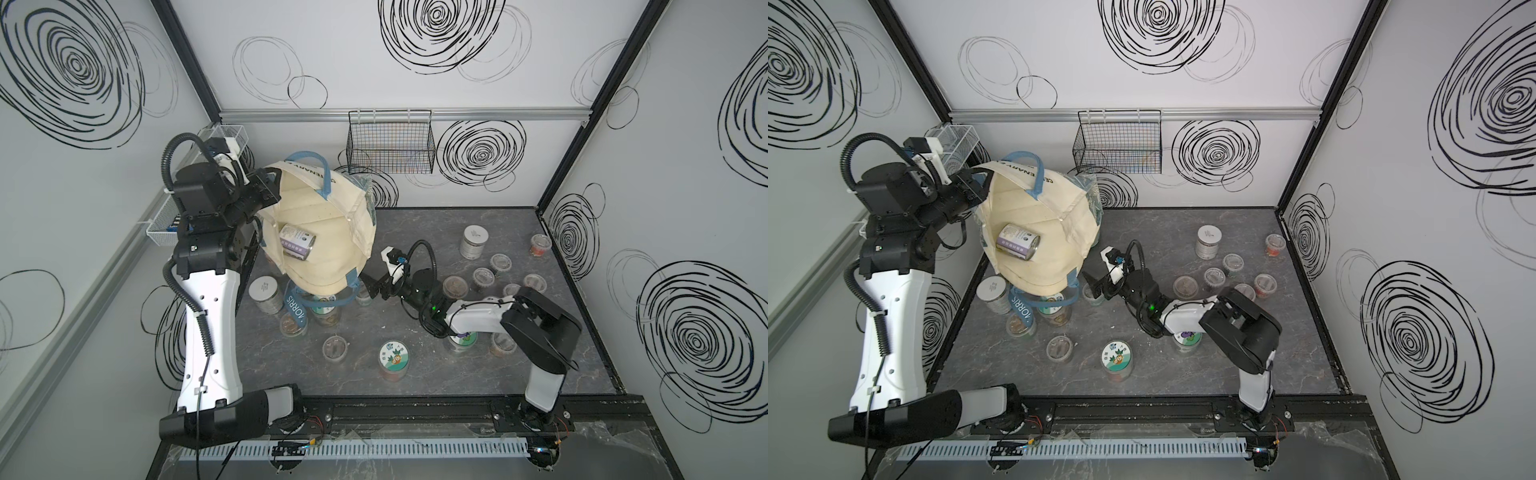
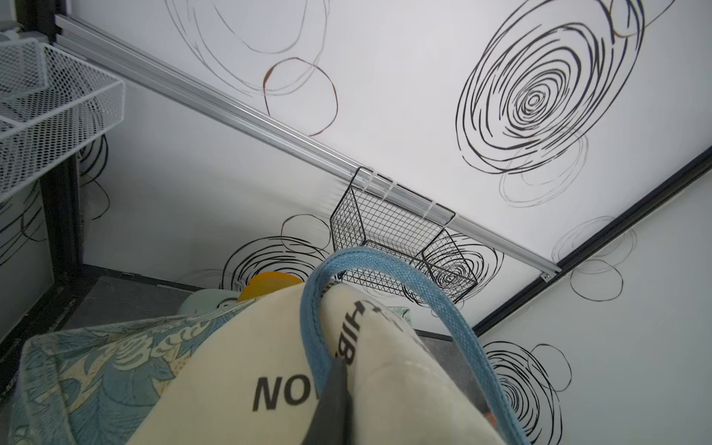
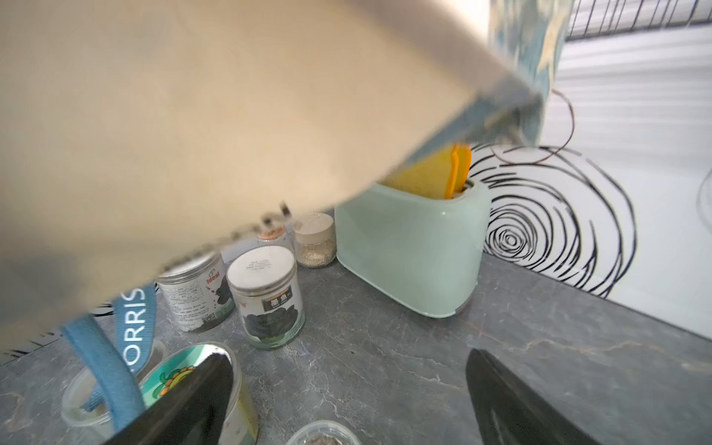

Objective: Take out the seed jars from the canvas bag
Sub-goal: Adjust the seed jar at the center of the board, then pick up the seed jar from the canvas bag.

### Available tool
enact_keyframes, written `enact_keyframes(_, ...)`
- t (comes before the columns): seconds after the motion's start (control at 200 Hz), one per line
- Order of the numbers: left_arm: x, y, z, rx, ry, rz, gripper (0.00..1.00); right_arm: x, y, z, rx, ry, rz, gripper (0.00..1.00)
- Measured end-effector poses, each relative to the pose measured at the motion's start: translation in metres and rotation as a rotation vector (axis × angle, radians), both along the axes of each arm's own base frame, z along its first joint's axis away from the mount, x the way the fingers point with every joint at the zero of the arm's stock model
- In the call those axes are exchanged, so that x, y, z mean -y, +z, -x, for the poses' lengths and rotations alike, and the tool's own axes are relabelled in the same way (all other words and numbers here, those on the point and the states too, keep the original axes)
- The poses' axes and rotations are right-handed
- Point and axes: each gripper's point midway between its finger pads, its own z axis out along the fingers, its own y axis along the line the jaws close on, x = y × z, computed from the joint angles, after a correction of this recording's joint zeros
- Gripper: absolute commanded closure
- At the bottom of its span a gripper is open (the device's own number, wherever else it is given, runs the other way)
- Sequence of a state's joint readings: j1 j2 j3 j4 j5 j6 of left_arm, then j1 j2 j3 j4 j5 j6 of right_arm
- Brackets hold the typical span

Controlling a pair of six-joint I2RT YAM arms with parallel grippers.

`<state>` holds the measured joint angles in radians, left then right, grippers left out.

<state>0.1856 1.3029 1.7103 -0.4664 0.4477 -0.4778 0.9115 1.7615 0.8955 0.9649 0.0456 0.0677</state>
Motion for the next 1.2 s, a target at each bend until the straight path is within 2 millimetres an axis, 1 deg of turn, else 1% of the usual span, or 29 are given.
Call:
enact_keyframes(0.085, 0.016, -0.008, -0.003, -0.023, -0.037, -0.013, 1.00, 0.012, 0.035, 0.019, 0.004, 0.041, 0.012, 0.08)
enact_keyframes(0.135, 0.025, -0.011, -0.004, -0.033, -0.054, -0.022, 1.00, 0.020, 0.053, 0.030, 0.005, 0.064, 0.020, 0.10)
enact_keyframes(0.225, 0.042, -0.015, -0.003, -0.045, -0.087, -0.033, 1.00, 0.036, 0.089, 0.056, 0.023, 0.119, 0.009, 0.14)
enact_keyframes(0.305, 0.056, -0.018, -0.002, -0.055, -0.111, -0.046, 1.00, 0.045, 0.113, 0.079, 0.025, 0.175, -0.004, 0.18)
enact_keyframes(0.38, 0.069, -0.020, -0.001, -0.062, -0.136, -0.059, 1.00, 0.042, 0.135, 0.103, 0.030, 0.239, -0.013, 0.21)
enact_keyframes(0.495, 0.089, -0.021, -0.002, -0.064, -0.168, -0.084, 1.00, 0.024, 0.171, 0.144, 0.045, 0.364, -0.036, 0.22)
enact_keyframes(0.565, 0.099, -0.022, -0.003, -0.067, -0.181, -0.097, 1.00, 0.016, 0.187, 0.163, 0.046, 0.426, -0.056, 0.24)
enact_keyframes(0.61, 0.104, -0.023, -0.002, -0.071, -0.189, -0.103, 1.00, 0.011, 0.193, 0.168, 0.039, 0.447, -0.065, 0.25)
enact_keyframes(0.645, 0.108, -0.023, -0.001, -0.073, -0.194, -0.109, 1.00, 0.008, 0.196, 0.167, 0.029, 0.446, -0.065, 0.25)
enact_keyframes(0.685, 0.112, -0.023, 0.000, -0.075, -0.201, -0.114, 1.00, 0.003, 0.197, 0.160, 0.013, 0.427, -0.058, 0.26)
enact_keyframes(0.74, 0.118, -0.024, 0.003, -0.078, -0.211, -0.122, 1.00, -0.006, 0.192, 0.143, -0.026, 0.388, -0.035, 0.27)
enact_keyframes(0.78, 0.122, -0.023, 0.005, -0.078, -0.216, -0.125, 1.00, -0.012, 0.185, 0.127, -0.057, 0.352, -0.016, 0.27)
enact_keyframes(0.835, 0.127, -0.023, 0.007, -0.077, -0.228, -0.130, 1.00, -0.019, 0.171, 0.105, -0.101, 0.301, 0.013, 0.27)
enact_keyframes(0.906, 0.134, -0.022, 0.009, -0.073, -0.238, -0.137, 1.00, -0.021, 0.143, 0.077, -0.164, 0.235, 0.059, 0.24)
enact_keyframes(0.956, 0.138, -0.021, 0.011, -0.071, -0.242, -0.141, 1.00, -0.021, 0.122, 0.062, -0.204, 0.195, 0.093, 0.22)
enact_keyframes(1.031, 0.143, -0.019, 0.012, -0.064, -0.246, -0.148, 1.00, -0.019, 0.097, 0.043, -0.252, 0.140, 0.132, 0.18)
enact_keyframes(1.111, 0.150, -0.014, 0.015, -0.052, -0.259, -0.151, 1.00, -0.014, 0.080, 0.027, -0.278, 0.094, 0.152, 0.14)
enact_keyframes(1.201, 0.157, -0.010, 0.018, -0.045, -0.272, -0.153, 1.00, -0.007, 0.072, 0.016, -0.283, 0.055, 0.157, 0.11)
